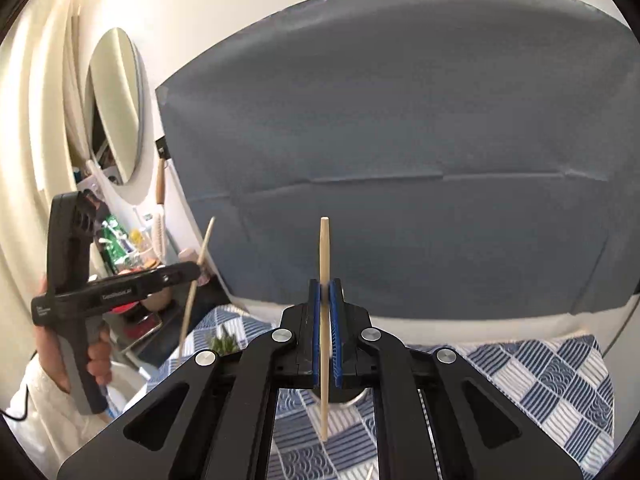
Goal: Organize utensils
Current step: 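Lift the held sticks and carry both grippers over the black cup, then drop the sticks into the black cup by opening both grippers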
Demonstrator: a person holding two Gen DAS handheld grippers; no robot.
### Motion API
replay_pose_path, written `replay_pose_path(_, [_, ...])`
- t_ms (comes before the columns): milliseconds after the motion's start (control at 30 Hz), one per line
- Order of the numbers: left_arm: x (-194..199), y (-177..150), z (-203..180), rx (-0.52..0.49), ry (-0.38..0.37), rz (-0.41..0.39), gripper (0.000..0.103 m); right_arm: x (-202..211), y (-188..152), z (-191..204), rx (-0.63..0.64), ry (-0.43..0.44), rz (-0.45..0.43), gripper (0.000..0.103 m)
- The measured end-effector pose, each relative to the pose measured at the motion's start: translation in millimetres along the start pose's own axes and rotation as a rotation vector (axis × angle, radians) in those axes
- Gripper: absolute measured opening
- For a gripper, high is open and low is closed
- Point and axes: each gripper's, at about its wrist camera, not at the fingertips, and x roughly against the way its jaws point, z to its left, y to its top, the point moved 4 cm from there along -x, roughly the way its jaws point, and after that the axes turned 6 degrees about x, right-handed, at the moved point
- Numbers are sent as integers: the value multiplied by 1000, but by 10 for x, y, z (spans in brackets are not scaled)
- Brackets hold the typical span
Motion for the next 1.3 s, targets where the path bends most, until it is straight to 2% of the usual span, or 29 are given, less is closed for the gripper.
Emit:
replay_pose_path(100, [-167,145,38,-22,-81,-50,5,-202,96,12,-13,-22,0,5])
replay_pose_path(167, [-315,232,69,-21,-133,-43,5,-300,125,14,-25,-22,3,5])
replay_pose_path(267, [-539,297,107,-29,-171,-31,5,-474,190,23,-26,-38,1,5])
replay_pose_path(333, [-682,332,108,-45,-209,-49,5,-581,236,23,-28,-56,-5,5])
replay_pose_path(433, [-876,351,115,-93,-194,-77,5,-747,300,32,-28,-65,-12,5])
replay_pose_path(533, [-1097,312,144,-116,-200,-62,5,-904,336,42,-21,-78,-9,5])
replay_pose_path(700, [-1370,223,217,-109,-249,-31,5,-1191,298,46,-25,-100,18,5])
replay_pose_path(933, [-1563,26,312,-96,-286,-15,5,-1415,9,-7,-66,-128,91,7])
replay_pose_path(1000, [-1555,-38,321,-105,-268,-15,5,-1396,-48,-32,-71,-149,102,7])
replay_pose_path(1033, [-1548,-56,315,-114,-249,-20,8,-1373,-81,-50,-70,-166,110,7])
replay_pose_path(1067, [-1541,-80,307,-127,-226,-19,16,-1348,-110,-65,-63,-182,119,7])
replay_pose_path(1100, [-1541,-81,281,-131,-220,-17,31,-1317,-132,-82,-58,-190,123,11])
replay_pose_path(1167, [-1489,-95,271,-137,-215,-30,49,-1252,-179,-121,-50,-226,137,30])
replay_pose_path(1200, [-1474,-95,274,-136,-210,-34,54,-1232,-190,-131,-48,-242,138,42])
replay_pose_path(1267, [-1436,-85,302,-117,-205,-45,66,-1149,-244,-176,-53,-261,145,46])
replay_pose_path(1300, [-1431,-79,315,-109,-202,-46,73,-1124,-265,-208,-54,-270,152,51])
